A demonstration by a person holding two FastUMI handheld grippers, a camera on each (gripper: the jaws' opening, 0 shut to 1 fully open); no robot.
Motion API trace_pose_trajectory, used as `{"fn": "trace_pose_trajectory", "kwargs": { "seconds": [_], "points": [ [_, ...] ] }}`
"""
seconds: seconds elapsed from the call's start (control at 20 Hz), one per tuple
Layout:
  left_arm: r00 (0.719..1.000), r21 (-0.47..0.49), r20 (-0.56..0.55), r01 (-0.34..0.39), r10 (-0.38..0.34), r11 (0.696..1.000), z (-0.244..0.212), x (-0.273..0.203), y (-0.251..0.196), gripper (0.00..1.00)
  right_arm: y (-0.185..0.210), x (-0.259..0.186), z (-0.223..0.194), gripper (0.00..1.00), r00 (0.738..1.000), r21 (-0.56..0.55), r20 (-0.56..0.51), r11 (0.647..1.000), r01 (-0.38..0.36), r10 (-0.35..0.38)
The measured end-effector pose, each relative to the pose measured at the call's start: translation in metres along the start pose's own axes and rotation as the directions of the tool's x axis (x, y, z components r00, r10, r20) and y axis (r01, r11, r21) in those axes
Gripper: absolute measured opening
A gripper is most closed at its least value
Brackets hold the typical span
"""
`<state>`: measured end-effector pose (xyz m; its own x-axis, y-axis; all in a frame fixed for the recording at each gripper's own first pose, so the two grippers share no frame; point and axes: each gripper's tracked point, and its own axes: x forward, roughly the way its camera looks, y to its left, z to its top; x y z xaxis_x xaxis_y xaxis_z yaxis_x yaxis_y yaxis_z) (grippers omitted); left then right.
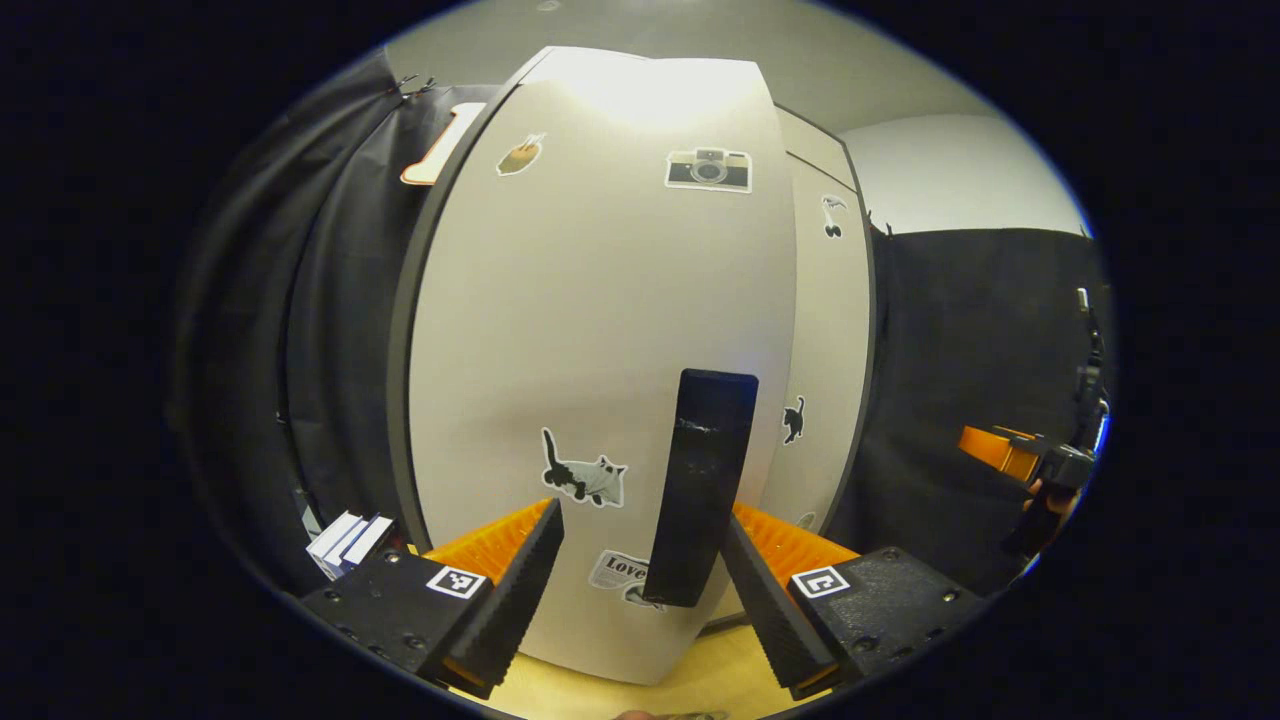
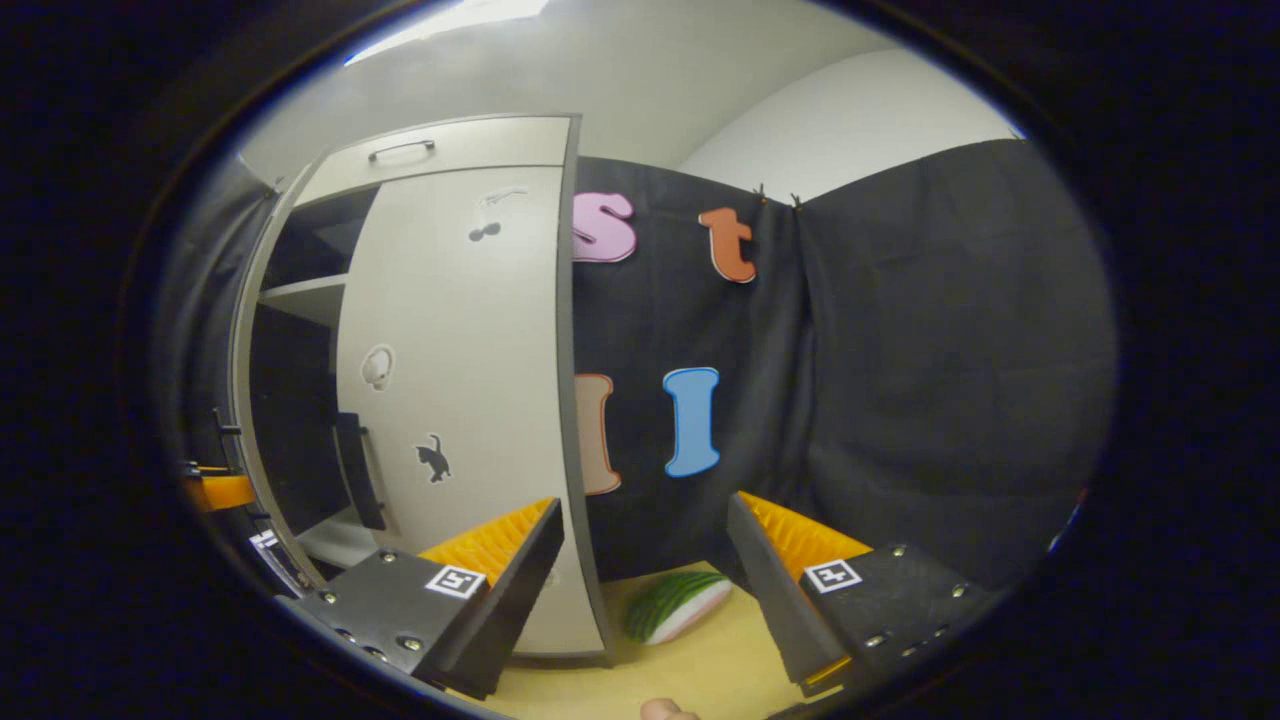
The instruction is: Grasp the bottle in the cabinet with the left hand and place it on the coaster, then close the right door with the right hand and the left door with the left hand.
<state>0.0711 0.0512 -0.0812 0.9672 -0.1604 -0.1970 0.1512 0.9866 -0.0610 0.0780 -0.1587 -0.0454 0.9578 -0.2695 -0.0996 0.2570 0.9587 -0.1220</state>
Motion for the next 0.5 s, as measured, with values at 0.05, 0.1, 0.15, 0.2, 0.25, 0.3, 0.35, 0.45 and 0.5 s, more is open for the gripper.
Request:
{"fn": "trace_pose_trajectory", "kwargs": {
  "seconds": [0.05,0.1,0.15,0.2,0.25,0.3,0.35,0.45,0.5],
  "points": [
    [1.000,0.012,0.001,0.001,-0.001,1.000,0.002,0.002,-0.001,0.97,-0.011,-0.003,0.000,1.00,1.000,0.005,0.000,1.000,0.020,-0.020],
    [1.000,0.018,0.002,0.001,-0.001,1.000,0.002,0.005,-0.001,0.95,-0.020,-0.006,0.000,1.00,0.999,0.009,-0.005,0.999,0.039,-0.039],
    [1.000,0.018,0.002,0.001,-0.001,1.000,0.002,0.008,-0.002,0.95,-0.030,-0.008,-0.001,1.00,0.998,0.014,-0.009,0.998,0.058,-0.057],
    [1.000,0.016,-0.001,0.002,-0.002,1.000,0.002,0.012,-0.003,0.95,-0.038,-0.010,-0.002,1.00,0.997,0.020,-0.012,0.997,0.073,-0.073],
    [1.000,0.010,-0.002,0.003,-0.003,1.000,0.003,0.016,-0.003,0.95,-0.045,-0.013,-0.002,1.00,0.996,0.025,-0.015,0.996,0.087,-0.087],
    [1.000,0.003,-0.005,0.003,-0.003,1.000,0.003,0.019,-0.004,0.95,-0.052,-0.015,-0.002,0.97,0.995,0.029,-0.018,0.995,0.100,-0.100],
    [1.000,-0.003,-0.006,0.003,-0.004,1.000,0.003,0.023,-0.005,0.95,-0.059,-0.019,-0.003,1.00,0.994,0.029,-0.019,0.993,0.112,-0.112],
    [1.000,-0.009,-0.008,0.010,-0.010,1.000,0.000,0.034,-0.006,0.95,-0.073,-0.025,-0.002,0.97,0.990,0.025,-0.013,0.990,0.140,-0.140],
    [1.000,-0.011,-0.009,0.014,-0.014,1.000,0.000,0.039,-0.007,0.95,-0.080,-0.028,-0.003,1.00,0.988,0.022,-0.014,0.988,0.154,-0.154]
  ]
}}
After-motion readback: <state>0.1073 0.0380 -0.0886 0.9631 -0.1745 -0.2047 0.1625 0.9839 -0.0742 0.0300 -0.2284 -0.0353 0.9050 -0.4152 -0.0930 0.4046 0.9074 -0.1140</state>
